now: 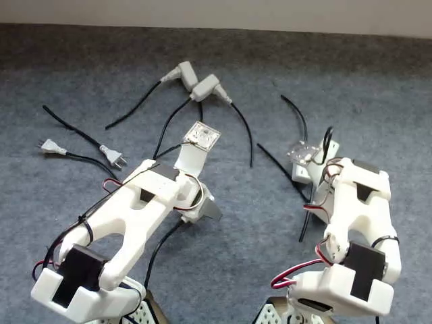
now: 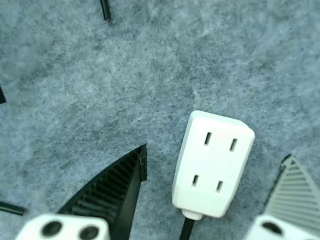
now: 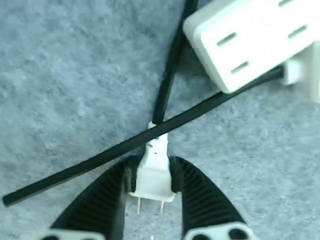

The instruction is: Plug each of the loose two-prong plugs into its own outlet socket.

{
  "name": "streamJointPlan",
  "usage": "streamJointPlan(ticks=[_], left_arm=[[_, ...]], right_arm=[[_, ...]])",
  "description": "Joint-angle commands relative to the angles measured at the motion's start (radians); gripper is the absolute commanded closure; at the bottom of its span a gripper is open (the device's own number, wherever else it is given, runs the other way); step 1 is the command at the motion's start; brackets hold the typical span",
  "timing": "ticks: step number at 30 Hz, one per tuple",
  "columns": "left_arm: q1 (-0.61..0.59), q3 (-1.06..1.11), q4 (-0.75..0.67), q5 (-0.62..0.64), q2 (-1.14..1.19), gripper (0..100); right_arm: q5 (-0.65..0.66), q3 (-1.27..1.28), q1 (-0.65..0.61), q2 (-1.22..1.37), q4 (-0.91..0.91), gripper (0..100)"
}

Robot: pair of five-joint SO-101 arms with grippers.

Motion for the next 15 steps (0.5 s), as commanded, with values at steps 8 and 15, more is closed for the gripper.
streamJointPlan(ticks=[8, 15], left_arm=[[-0.007, -0.005, -0.017, 0.005, -0.024, 61], [-0.007, -0.007, -0.017, 0.005, -0.024, 61]], right_arm=[[-0.199, -0.297, -0.094, -0.128, 0.26, 99.1], [-0.347, -0.59, -0.193, -0.237, 0.519, 99.1]])
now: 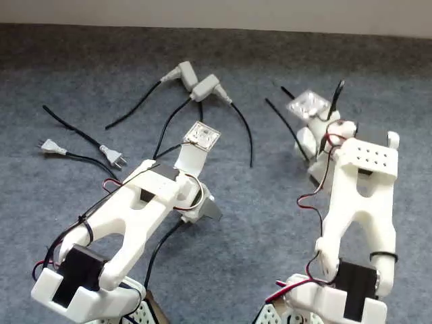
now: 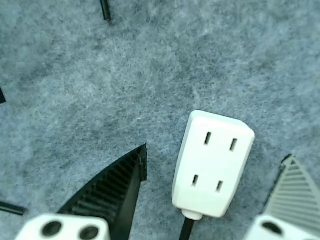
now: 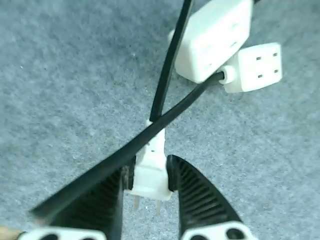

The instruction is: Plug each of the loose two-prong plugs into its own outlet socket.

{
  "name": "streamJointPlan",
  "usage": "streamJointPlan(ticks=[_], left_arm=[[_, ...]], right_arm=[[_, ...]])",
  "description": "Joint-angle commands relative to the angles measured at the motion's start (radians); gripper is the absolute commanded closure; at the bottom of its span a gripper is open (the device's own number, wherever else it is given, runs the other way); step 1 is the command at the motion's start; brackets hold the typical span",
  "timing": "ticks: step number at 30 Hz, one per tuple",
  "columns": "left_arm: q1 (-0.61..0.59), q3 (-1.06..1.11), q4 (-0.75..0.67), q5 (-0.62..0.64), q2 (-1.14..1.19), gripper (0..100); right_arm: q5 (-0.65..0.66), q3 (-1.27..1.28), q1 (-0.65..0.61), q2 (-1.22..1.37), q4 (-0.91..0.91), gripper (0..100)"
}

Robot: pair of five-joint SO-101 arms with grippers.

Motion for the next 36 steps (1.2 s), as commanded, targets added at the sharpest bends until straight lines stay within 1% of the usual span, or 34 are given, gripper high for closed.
streamJointPlan(ticks=[1, 5, 8, 13, 17, 20, 25, 29, 32, 34, 36], left_arm=[[-0.007, -0.007, -0.017, 0.005, -0.024, 61], [-0.007, -0.007, -0.017, 0.005, -0.024, 61], [-0.007, -0.007, -0.017, 0.005, -0.024, 61], [-0.007, -0.005, -0.017, 0.005, -0.025, 61], [-0.007, -0.004, -0.017, 0.005, -0.027, 61], [-0.007, -0.002, -0.017, 0.005, -0.03, 61], [-0.008, -0.002, -0.017, 0.005, -0.031, 61], [-0.008, -0.002, -0.015, 0.006, -0.033, 61], [-0.008, -0.007, -0.015, 0.008, -0.035, 61], [-0.008, -0.013, -0.026, 0.044, -0.038, 61], [-0.008, -0.018, -0.066, 0.074, -0.058, 61]], right_arm=[[-0.092, -0.185, -0.081, -0.093, 0.131, 99.1], [-0.227, -0.354, -0.223, -0.137, 0.28, 99.1], [-0.339, -0.47, -0.337, -0.166, 0.358, 99.1], [-0.555, -0.573, -0.483, -0.249, 0.366, 99.1], [-0.735, -0.601, -0.619, -0.337, 0.338, 99.1], [-0.83, -0.601, -0.68, -0.421, 0.303, 99.1], [-0.905, -0.591, -0.774, -0.607, 0.229, 99.1], [-0.918, -0.572, -0.934, -0.728, 0.206, 99.1], [-0.914, -0.455, -1.023, -0.806, 0.142, 99.1], [-0.913, -0.358, -1.035, -0.865, 0.071, 99.1], [-0.913, -0.234, -1.035, -0.926, -0.039, 99.1]])
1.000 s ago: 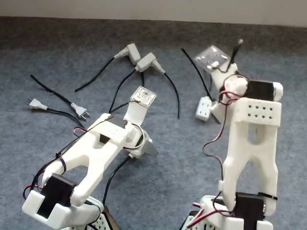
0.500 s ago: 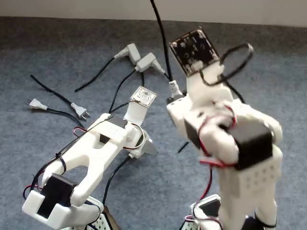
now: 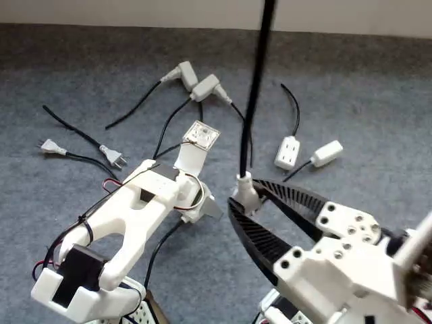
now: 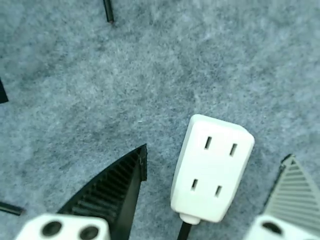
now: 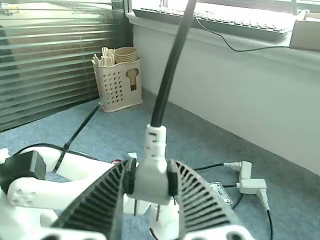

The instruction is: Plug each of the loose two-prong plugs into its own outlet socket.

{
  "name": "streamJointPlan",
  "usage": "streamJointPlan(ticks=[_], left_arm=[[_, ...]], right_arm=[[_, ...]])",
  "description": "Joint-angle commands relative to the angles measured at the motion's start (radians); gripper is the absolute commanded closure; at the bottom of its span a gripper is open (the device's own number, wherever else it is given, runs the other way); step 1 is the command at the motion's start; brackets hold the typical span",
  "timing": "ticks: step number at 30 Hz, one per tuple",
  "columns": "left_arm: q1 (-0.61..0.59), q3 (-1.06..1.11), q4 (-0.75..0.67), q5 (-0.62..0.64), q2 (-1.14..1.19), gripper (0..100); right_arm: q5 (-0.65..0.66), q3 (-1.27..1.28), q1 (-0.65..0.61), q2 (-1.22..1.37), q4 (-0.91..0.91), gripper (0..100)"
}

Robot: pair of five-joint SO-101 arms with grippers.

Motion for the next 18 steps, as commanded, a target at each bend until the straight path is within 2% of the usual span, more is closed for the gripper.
streamJointPlan(ticks=[1, 6, 10, 14, 18], left_arm=[[-0.008, -0.018, -0.078, 0.049, -0.071, 61], [-0.008, -0.018, -0.164, 0.049, -0.119, 61], [-0.007, -0.018, -0.164, 0.049, -0.128, 61], [-0.001, -0.021, -0.166, -0.009, -0.128, 61], [0.077, -0.018, -0.164, -0.103, -0.128, 61]], right_arm=[[-0.006, 0.203, -0.019, -0.087, -0.2, 99.1], [0.049, 0.562, 0.008, -0.142, -0.522, 99.1], [0.048, 0.711, 0.085, -0.139, -0.731, 99.1], [0.049, 0.753, 0.113, -0.139, -0.848, 99.1], [0.055, 0.754, 0.116, -0.139, -0.895, 99.1]])
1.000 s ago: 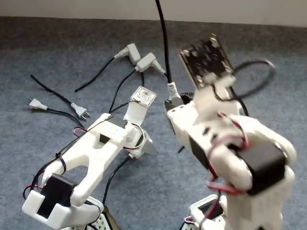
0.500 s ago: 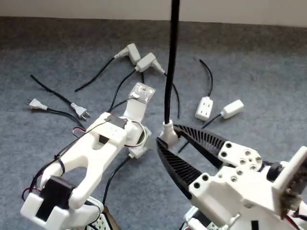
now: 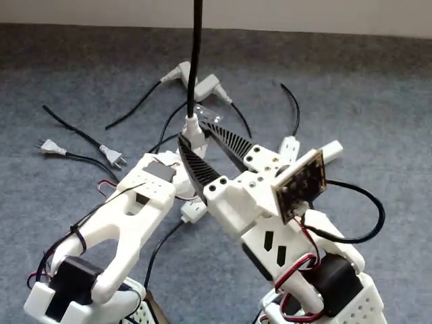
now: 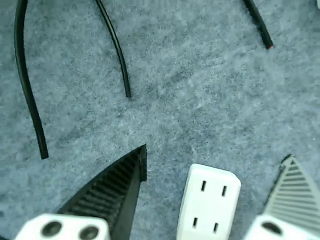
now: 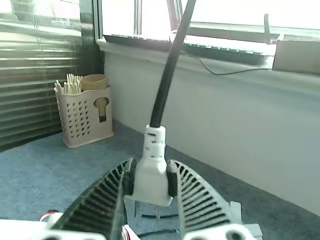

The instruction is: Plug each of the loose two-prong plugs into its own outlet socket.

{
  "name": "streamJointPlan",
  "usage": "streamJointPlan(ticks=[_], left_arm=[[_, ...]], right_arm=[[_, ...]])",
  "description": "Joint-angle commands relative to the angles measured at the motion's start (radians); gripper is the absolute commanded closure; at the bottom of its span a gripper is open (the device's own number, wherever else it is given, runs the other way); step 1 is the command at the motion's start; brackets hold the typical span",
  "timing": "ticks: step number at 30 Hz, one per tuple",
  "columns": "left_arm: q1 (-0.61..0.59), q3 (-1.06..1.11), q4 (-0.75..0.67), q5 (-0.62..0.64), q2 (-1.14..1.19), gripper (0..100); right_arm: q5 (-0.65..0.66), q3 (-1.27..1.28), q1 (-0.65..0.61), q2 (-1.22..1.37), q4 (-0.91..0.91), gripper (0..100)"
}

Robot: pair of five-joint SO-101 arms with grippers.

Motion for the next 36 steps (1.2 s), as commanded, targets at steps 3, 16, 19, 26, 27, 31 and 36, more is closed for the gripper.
streamJointPlan(ticks=[3, 16, 19, 26, 27, 31, 36], left_arm=[[0.113, -0.022, -0.015, -0.109, -0.038, 61], [0.14, 0.26, -0.273, -0.144, -0.437, 61], [0.139, 0.433, -0.479, -0.143, -0.565, 61], [0.107, 0.699, -1.003, 0.003, -0.7, 61], [0.09, 0.699, -1.042, 0.031, -0.7, 61], [0.053, 0.654, -1.088, 0.089, -0.699, 64], [0.068, 0.539, -1.091, 0.092, -0.599, 70]], right_arm=[[0.017, 0.004, 0.039, -0.008, -0.053, 99.1], [0.008, 0.024, 0.278, -0.016, -0.193, 99.1], [0.005, -0.004, 0.308, -0.016, -0.191, 99.1], [-0.071, -0.001, 0.308, -0.015, -0.191, 99.1], [-0.071, -0.001, 0.306, -0.015, -0.191, 99.1], [-0.103, 0.005, 0.272, -0.007, -0.191, 99.1], [-0.146, 0.051, 0.249, -0.008, -0.196, 99.1]])
